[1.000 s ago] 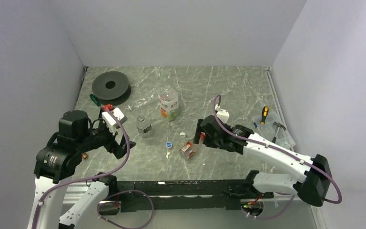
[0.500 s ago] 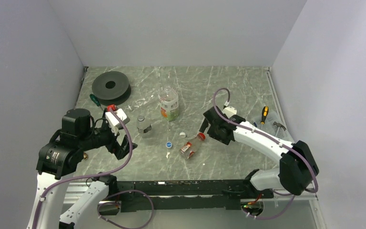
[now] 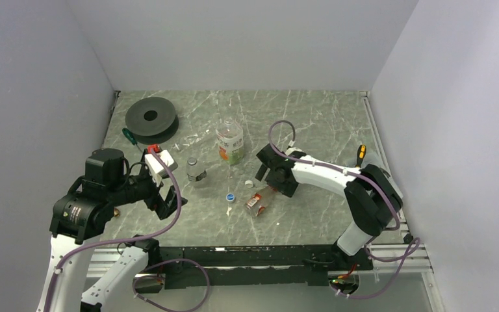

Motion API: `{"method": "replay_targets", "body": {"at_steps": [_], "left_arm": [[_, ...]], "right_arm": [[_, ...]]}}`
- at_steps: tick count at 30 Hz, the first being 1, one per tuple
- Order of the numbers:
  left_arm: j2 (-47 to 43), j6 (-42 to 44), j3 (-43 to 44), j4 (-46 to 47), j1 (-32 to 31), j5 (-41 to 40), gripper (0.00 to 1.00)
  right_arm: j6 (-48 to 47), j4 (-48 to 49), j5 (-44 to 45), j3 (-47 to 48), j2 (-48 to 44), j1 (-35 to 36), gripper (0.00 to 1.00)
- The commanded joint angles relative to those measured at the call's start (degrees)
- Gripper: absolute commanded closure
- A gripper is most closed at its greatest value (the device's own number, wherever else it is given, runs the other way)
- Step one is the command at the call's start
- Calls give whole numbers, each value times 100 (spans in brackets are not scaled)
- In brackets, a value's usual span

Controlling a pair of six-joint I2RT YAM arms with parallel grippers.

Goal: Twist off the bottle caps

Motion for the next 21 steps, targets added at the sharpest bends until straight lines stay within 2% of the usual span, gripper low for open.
{"method": "replay_targets", "body": {"at_steps": [1,7,11,14,19,21], "left_arm": [[60,135,77,91,30,246,1],[27,164,117,59,30,290,1],[18,162,213,43,30,313,1],[15,120,289,51,30,373,1],[50,11,391,51,30,591,0],[53,-89,417,115,30,649,0]], "right_arm": [[407,187,177,232,159,115,6],[608,349,547,156,241,173,25],[536,494,601,121,364,173,44],[493,647,518,48,411,187,53],[417,724,592,-44,483,275,56],[376,753,653,-105,448,307,64]]}}
